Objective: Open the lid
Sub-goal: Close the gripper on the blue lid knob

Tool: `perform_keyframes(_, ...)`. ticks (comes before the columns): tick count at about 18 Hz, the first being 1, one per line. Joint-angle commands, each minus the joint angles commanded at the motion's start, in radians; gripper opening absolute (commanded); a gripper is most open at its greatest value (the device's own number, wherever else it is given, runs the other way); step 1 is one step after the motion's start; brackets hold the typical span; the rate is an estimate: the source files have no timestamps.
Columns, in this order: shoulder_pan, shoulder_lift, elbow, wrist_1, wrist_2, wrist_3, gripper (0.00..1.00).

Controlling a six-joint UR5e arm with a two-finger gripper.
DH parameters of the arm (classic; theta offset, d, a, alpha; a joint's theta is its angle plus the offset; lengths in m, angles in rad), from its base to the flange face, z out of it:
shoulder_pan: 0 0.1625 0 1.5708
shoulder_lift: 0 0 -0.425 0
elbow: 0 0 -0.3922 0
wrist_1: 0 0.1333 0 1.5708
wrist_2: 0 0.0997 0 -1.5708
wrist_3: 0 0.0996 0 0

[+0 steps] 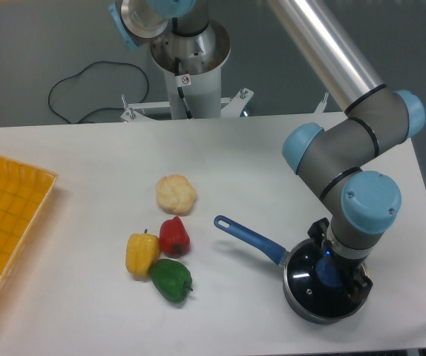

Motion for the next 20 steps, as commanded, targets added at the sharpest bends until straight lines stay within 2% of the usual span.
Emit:
perform_keyframes(3,0.0,0.002,-0.018,0.023,0.0,0.0,1.0)
perform_keyframes(9,0.0,0.005,-0.028,0.034,0.0,0.0,1.0)
perform_keyframes(20,0.002,0.005,-0.032,0.034,0.0,-0.002,0.89)
